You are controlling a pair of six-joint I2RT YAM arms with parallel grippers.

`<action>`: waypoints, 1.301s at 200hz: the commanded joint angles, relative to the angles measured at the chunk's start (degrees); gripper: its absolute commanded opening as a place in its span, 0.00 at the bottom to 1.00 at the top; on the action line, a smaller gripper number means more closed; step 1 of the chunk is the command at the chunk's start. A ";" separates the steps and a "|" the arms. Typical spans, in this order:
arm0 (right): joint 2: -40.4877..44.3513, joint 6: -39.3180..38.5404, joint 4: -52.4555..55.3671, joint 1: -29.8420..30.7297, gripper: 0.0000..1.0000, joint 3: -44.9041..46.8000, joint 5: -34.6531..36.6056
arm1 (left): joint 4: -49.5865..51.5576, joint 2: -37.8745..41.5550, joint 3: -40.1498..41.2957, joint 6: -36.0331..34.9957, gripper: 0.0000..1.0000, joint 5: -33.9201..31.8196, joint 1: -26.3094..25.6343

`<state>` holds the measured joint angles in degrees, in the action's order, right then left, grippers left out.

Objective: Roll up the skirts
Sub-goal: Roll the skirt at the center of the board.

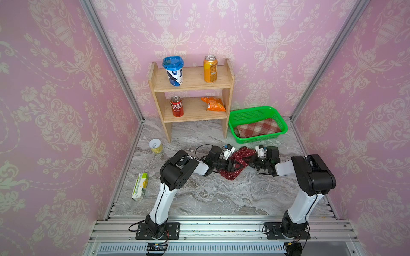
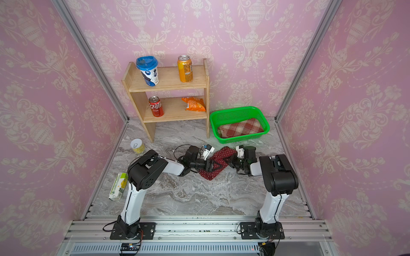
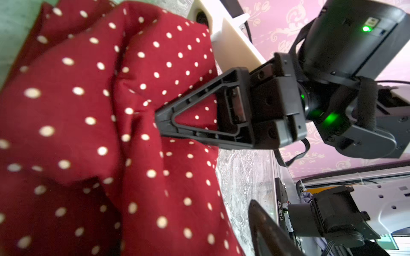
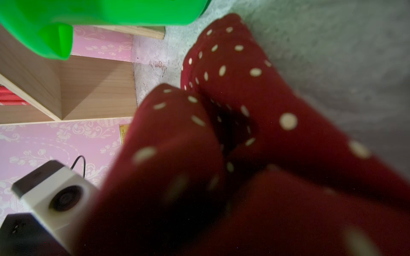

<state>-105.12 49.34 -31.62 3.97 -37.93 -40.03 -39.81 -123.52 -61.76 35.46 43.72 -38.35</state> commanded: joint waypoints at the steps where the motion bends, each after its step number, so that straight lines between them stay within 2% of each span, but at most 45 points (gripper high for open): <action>1: 0.31 -2.05 9.96 0.27 0.00 -1.29 4.70 | 14.17 6.59 2.76 -11.67 0.82 -9.97 0.91; 26: 2.63 -4.16 15.42 0.48 0.00 -2.22 5.00 | 18.69 17.72 6.81 -21.40 0.91 -23.52 0.05; 39: 3.60 -4.83 17.87 0.77 0.00 -2.49 5.28 | 19.76 22.41 8.54 -27.59 0.93 -29.98 -2.37; 65: 5.33 -6.08 22.99 1.47 0.00 -3.47 5.60 | 23.37 26.01 8.52 -44.45 0.96 -42.27 -12.40; 81: 6.21 -6.60 25.08 1.66 0.00 -3.76 5.63 | 22.20 24.83 8.32 -50.25 0.98 -47.61 -18.18; 112: 7.71 -7.70 29.01 1.84 0.00 -4.83 5.57 | 22.21 19.14 4.89 -52.99 0.99 -51.39 -23.39; 127: 8.48 -8.26 30.35 1.83 0.00 -5.11 5.30 | 22.75 15.54 2.69 -54.32 0.99 -55.68 -24.69; 159: 9.66 -10.81 34.58 1.84 0.00 -5.92 4.80 | 22.88 10.46 -0.38 -54.88 0.99 -64.01 -24.89; 194: 10.62 -14.17 39.36 1.27 0.00 -6.19 4.24 | 29.65 5.69 -5.23 -55.18 0.97 -68.65 -24.67; 209: 11.37 -14.81 40.81 0.55 0.00 -5.98 3.76 | 33.02 3.97 -6.93 -53.55 0.85 -68.49 -23.88; 225: 12.23 -16.88 42.21 -0.33 0.00 -5.77 3.24 | 36.40 2.48 -8.48 -50.93 0.45 -67.48 -23.12; 238: 12.99 -17.56 43.12 -0.93 0.00 -5.59 2.79 | 38.71 1.74 -9.60 -48.74 0.24 -65.95 -22.33; 244: 13.25 -17.85 43.42 -1.04 0.07 -5.53 2.42 | 39.56 1.70 -9.86 -47.81 0.18 -64.99 -22.05; 260: 14.22 -17.90 43.54 -1.45 0.37 -5.21 2.50 | 39.46 2.58 -9.47 -45.36 0.10 -61.29 -20.97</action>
<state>-93.38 34.26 6.35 2.94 -43.55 -35.42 -7.51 -119.48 -71.24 -15.38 -20.91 -62.37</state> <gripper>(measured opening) 0.183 0.192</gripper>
